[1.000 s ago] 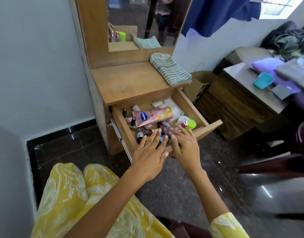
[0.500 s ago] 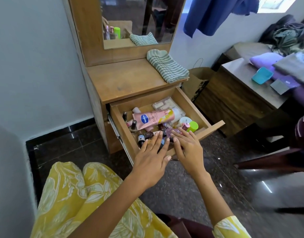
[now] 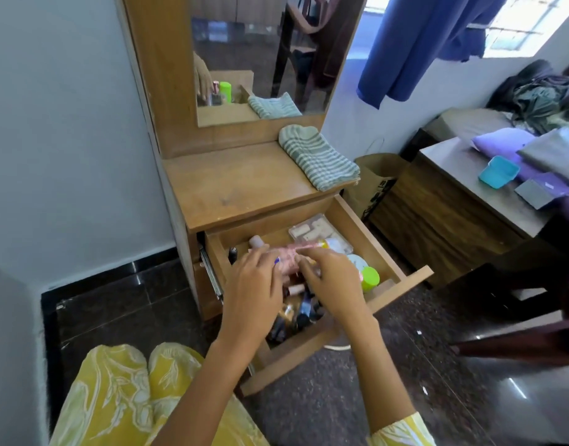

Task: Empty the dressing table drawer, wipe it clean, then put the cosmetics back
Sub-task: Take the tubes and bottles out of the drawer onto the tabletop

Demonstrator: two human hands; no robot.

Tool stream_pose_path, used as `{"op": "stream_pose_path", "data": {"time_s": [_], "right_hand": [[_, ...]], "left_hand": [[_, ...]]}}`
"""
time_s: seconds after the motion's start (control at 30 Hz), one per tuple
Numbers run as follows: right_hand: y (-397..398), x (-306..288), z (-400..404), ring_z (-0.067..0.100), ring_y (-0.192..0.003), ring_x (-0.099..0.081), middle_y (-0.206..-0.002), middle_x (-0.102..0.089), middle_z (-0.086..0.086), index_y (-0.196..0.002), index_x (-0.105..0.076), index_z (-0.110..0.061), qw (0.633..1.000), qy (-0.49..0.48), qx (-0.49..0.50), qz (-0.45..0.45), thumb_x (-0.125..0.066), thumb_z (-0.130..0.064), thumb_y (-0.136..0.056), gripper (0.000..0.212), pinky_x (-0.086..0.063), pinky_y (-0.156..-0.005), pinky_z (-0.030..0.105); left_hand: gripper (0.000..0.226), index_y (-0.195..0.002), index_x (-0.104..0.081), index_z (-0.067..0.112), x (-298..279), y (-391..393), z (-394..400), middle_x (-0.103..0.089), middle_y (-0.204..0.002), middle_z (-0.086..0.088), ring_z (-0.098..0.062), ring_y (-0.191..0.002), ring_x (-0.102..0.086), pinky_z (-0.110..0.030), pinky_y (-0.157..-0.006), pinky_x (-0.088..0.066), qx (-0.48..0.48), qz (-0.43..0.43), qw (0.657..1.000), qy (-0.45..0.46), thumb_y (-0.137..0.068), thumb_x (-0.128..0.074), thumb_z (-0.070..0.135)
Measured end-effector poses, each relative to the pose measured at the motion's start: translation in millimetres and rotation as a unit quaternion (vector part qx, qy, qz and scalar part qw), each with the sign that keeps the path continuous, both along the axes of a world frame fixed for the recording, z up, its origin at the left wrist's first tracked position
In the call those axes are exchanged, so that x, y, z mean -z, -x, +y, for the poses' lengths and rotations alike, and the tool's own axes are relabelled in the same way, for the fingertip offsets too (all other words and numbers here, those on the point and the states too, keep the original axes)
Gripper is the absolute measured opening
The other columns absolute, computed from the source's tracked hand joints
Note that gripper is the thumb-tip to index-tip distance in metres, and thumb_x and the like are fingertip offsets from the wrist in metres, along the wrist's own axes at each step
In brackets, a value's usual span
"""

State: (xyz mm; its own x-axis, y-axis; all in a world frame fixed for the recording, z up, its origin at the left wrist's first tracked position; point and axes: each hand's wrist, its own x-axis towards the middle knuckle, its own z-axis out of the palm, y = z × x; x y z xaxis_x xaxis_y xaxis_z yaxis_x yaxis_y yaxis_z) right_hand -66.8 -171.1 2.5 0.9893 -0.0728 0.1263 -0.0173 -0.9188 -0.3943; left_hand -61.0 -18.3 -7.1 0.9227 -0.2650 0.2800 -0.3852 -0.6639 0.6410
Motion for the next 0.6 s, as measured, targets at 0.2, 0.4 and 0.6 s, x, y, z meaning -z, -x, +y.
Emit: {"op": "stream_pose_path", "data": {"time_s": [0.2, 0.4, 0.6], "right_hand": [[-36.1, 11.7, 7.0, 0.008, -0.098, -0.057, -0.109, -0.065, -0.008, -0.119, -0.061, -0.029, 0.997, 0.039, -0.051, 0.035, -0.05, -0.029, -0.093, 0.028, -0.033, -0.072, 0.018], [-56.9, 24.4, 4.9, 0.016, -0.11, -0.055, -0.122, -0.061, -0.008, -0.121, -0.058, -0.03, 0.99, 0.093, -0.07, 0.078, -0.063, -0.024, -0.082, 0.04, -0.039, -0.081, 0.023], [-73.6, 26.0, -7.0, 0.024, -0.116, -0.052, -0.123, -0.057, 0.001, -0.126, -0.052, -0.025, 0.968, 0.15, -0.103, 0.172, -0.072, -0.038, -0.075, 0.056, -0.041, -0.093, 0.034]], "left_hand": [[0.029, -0.118, -0.063, 0.011, 11.6, -17.9, 10.6, -0.064, -0.117, -0.004, -0.017, -0.108, -0.058, -0.022, -0.088, -0.038, -0.048, 0.001, 0.999, 0.001, -0.09, -0.057, 0.01], [0.03, -0.119, -0.063, 0.014, 16.1, -29.4, 12.2, -0.062, -0.12, -0.001, -0.013, -0.112, -0.055, -0.018, -0.092, -0.035, -0.05, 0.009, 0.999, -0.008, -0.091, -0.055, 0.013], [0.029, -0.12, -0.063, 0.014, 17.5, -34.2, 10.5, -0.06, -0.123, -0.002, -0.013, -0.114, -0.052, -0.019, -0.093, -0.036, -0.04, 0.014, 0.999, -0.005, -0.092, -0.056, 0.014]]}}
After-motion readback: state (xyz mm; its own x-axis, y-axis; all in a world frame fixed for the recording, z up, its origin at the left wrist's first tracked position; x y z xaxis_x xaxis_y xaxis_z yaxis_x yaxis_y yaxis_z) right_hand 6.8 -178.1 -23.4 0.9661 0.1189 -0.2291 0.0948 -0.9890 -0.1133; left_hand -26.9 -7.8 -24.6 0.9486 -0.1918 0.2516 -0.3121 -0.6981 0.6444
